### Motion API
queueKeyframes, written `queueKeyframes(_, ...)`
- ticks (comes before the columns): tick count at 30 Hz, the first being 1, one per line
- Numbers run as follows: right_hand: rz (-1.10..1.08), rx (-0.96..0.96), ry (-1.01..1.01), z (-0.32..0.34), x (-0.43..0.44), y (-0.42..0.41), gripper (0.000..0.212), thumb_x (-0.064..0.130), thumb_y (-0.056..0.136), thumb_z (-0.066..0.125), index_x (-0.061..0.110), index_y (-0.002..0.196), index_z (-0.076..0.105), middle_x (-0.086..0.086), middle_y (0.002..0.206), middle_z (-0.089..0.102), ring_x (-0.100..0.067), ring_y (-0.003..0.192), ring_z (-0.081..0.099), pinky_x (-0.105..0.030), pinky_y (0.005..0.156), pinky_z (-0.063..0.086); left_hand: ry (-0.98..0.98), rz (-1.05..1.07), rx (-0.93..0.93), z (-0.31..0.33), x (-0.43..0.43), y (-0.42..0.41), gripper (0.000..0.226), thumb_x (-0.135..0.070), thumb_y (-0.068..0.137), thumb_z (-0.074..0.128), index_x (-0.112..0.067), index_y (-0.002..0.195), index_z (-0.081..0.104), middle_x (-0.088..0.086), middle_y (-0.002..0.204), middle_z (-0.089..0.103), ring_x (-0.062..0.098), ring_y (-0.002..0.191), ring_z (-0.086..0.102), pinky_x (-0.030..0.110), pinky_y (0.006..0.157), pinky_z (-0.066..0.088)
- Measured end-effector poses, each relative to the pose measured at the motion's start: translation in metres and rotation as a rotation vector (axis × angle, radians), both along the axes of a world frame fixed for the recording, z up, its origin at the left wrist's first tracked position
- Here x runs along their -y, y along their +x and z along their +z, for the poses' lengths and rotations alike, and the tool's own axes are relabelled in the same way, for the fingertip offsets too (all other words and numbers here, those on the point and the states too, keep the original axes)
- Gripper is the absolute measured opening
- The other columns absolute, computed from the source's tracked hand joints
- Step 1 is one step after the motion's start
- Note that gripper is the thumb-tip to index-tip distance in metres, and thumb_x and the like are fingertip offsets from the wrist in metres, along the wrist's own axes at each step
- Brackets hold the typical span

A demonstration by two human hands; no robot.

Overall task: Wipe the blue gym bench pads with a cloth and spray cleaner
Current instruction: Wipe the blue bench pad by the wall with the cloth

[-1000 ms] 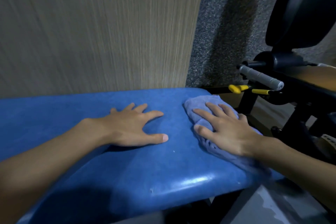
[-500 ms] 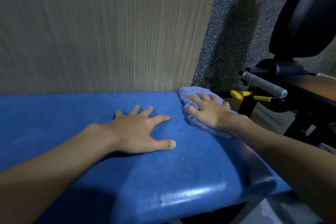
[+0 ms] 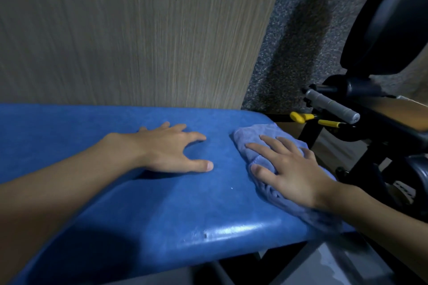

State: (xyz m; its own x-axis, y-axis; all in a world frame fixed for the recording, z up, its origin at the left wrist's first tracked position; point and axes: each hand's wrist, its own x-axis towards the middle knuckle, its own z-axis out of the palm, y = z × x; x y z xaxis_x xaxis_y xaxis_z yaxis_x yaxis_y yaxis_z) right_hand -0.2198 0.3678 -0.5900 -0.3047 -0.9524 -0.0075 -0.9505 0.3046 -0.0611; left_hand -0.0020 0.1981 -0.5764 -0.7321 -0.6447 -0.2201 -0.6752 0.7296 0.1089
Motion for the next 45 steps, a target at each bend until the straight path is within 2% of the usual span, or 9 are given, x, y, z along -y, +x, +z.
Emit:
queueKeyframes(4, -0.045, -0.023, -0.016, -0.001, 0.068, -0.019, 0.053, 0.063, 0.095, 0.029, 0.054, 0.146, 0.022, 0.016, 0.161, 0.015, -0.020, 0.148, 0.010, -0.061, 0.110, 0.014, 0.000, -0.026, 0.037, -0.004, 0.002, -0.003, 0.091, -0.097, 0.066, 0.033, -0.060, 0.146, 0.010, -0.008, 0.165, 0.007, 0.031, 0.154, -0.001, 0.066, 0.115, 0.012)
queueKeyframes(11, -0.137, 0.019, -0.052, 0.002, 0.150, -0.030, 0.047, 0.054, 0.092, 0.029, 0.044, 0.138, 0.037, 0.008, 0.142, 0.039, -0.026, 0.135, 0.030, -0.060, 0.098, 0.021, -0.025, -0.029, 0.050, -0.009, 0.000, -0.001, 0.088, -0.095, 0.070, 0.029, -0.061, 0.147, 0.004, -0.005, 0.168, -0.007, 0.031, 0.154, -0.008, 0.065, 0.116, 0.006)
queueKeyframes(19, -0.030, 0.003, -0.039, -0.003, 0.056, 0.007, 0.054, 0.064, 0.094, 0.025, 0.053, 0.147, 0.019, 0.016, 0.162, 0.012, -0.019, 0.150, 0.007, -0.058, 0.114, 0.009, -0.004, -0.001, 0.027, -0.004, -0.003, -0.001, 0.088, -0.093, 0.073, 0.034, -0.058, 0.149, 0.008, -0.005, 0.168, -0.003, 0.031, 0.154, -0.005, 0.068, 0.115, 0.003)
queueKeyframes(23, 0.031, -0.026, 0.005, -0.001, -0.019, 0.035, 0.077, 0.077, 0.072, 0.000, 0.057, 0.146, 0.008, 0.022, 0.162, -0.001, -0.012, 0.150, -0.005, -0.052, 0.118, 0.003, 0.011, 0.002, 0.014, -0.003, -0.005, 0.002, 0.088, -0.093, 0.072, 0.034, -0.058, 0.149, 0.009, -0.006, 0.168, -0.002, 0.030, 0.154, -0.004, 0.068, 0.116, 0.003)
queueKeyframes(26, 0.040, -0.045, 0.006, -0.001, -0.033, 0.040, 0.080, 0.077, 0.068, -0.005, 0.059, 0.145, 0.005, 0.025, 0.161, -0.004, -0.009, 0.149, -0.008, -0.050, 0.118, 0.002, -0.004, 0.000, -0.005, -0.001, -0.004, 0.007, 0.086, -0.092, 0.074, 0.031, -0.057, 0.149, 0.010, -0.008, 0.168, -0.001, 0.026, 0.154, -0.004, 0.066, 0.117, 0.003)
queueKeyframes(33, 0.029, -0.015, -0.015, -0.001, 0.035, 0.020, 0.081, 0.078, 0.068, 0.003, 0.058, 0.145, 0.017, 0.020, 0.161, 0.010, -0.015, 0.149, 0.006, -0.056, 0.114, 0.009, -0.024, 0.023, 0.034, -0.007, 0.007, 0.019, 0.085, -0.096, 0.071, 0.028, -0.062, 0.146, 0.007, -0.007, 0.168, -0.001, 0.028, 0.154, -0.003, 0.067, 0.115, 0.006)
queueKeyframes(38, -0.047, -0.029, -0.053, -0.002, 0.133, -0.002, 0.051, 0.058, 0.092, 0.028, 0.049, 0.141, 0.032, 0.013, 0.151, 0.032, -0.023, 0.141, 0.025, -0.059, 0.104, 0.021, -0.051, 0.007, 0.051, -0.009, 0.007, 0.016, 0.085, -0.093, 0.073, 0.028, -0.060, 0.148, 0.005, -0.005, 0.168, -0.005, 0.030, 0.154, -0.006, 0.068, 0.115, 0.006)
queueKeyframes(41, -0.099, 0.010, -0.074, 0.000, 0.161, -0.005, 0.048, 0.056, 0.088, 0.028, 0.044, 0.132, 0.042, 0.010, 0.141, 0.042, -0.025, 0.134, 0.033, -0.057, 0.098, 0.025, -0.050, 0.009, 0.052, -0.010, 0.007, 0.017, 0.086, -0.094, 0.072, 0.026, -0.060, 0.148, 0.004, -0.005, 0.168, -0.006, 0.029, 0.154, -0.007, 0.067, 0.115, 0.005)
queueKeyframes(45, -0.083, 0.022, -0.077, -0.004, 0.145, 0.000, 0.048, 0.054, 0.091, 0.026, 0.047, 0.137, 0.038, 0.011, 0.146, 0.038, -0.023, 0.137, 0.028, -0.057, 0.103, 0.020, -0.042, 0.019, 0.056, -0.007, 0.006, 0.017, 0.085, -0.093, 0.073, 0.029, -0.060, 0.148, 0.006, -0.005, 0.168, -0.004, 0.029, 0.154, -0.005, 0.067, 0.116, 0.006)
